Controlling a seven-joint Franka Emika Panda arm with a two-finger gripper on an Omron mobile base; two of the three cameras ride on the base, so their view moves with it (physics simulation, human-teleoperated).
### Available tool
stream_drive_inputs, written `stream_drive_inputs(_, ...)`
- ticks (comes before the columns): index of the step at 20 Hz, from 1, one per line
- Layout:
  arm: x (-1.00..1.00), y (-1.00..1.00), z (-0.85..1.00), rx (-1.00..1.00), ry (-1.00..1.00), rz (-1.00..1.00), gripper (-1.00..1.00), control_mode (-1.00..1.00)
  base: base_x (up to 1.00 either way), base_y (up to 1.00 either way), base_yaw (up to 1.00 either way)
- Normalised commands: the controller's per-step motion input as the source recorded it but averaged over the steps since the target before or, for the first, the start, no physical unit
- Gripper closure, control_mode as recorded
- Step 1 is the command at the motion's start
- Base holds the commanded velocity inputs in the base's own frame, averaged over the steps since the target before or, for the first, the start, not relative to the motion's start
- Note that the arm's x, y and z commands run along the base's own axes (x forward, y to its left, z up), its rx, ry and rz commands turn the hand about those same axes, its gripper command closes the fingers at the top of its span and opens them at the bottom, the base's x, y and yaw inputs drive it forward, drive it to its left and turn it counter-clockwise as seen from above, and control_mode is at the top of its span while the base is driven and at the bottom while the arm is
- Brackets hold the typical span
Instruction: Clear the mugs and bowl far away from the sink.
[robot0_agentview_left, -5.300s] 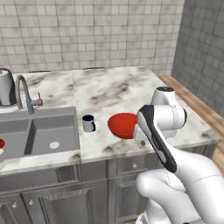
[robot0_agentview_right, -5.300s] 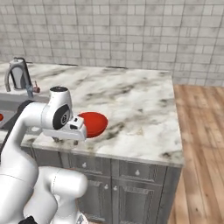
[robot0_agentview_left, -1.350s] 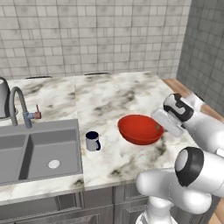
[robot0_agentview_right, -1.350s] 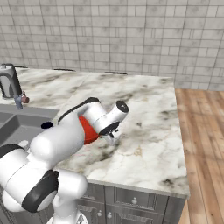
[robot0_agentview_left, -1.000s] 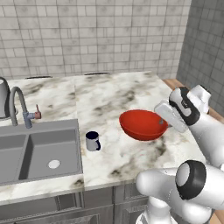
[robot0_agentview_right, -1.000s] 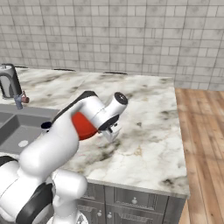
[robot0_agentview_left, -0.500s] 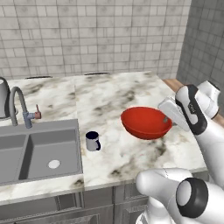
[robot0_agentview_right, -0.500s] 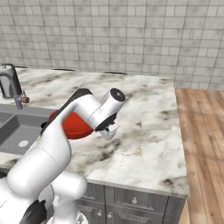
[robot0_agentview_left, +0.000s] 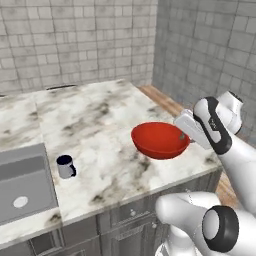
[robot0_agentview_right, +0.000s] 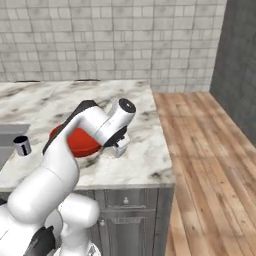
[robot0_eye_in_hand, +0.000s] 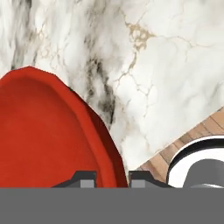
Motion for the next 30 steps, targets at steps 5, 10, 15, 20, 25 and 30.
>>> stream_drive_inputs(5,0.0,0.0,0.0,0.0,0.0,0.0,1.0,1.0,-0.04,-0.15,-0.89)
stream_drive_inputs(10,0.0,0.0,0.0,0.0,0.0,0.0,1.0,1.0,-0.02,0.0,-1.0)
stream_drive_inputs(15,0.0,0.0,0.0,0.0,0.0,0.0,1.0,1.0,0.0,0.0,-0.99)
stream_drive_inputs(20,0.0,0.0,0.0,0.0,0.0,0.0,1.0,1.0,0.0,0.0,-0.97)
stream_drive_inputs(25,0.0,0.0,0.0,0.0,0.0,0.0,1.0,1.0,0.0,0.0,-0.97)
stream_drive_inputs(30,0.0,0.0,0.0,0.0,0.0,0.0,1.0,1.0,0.0,0.0,-0.97)
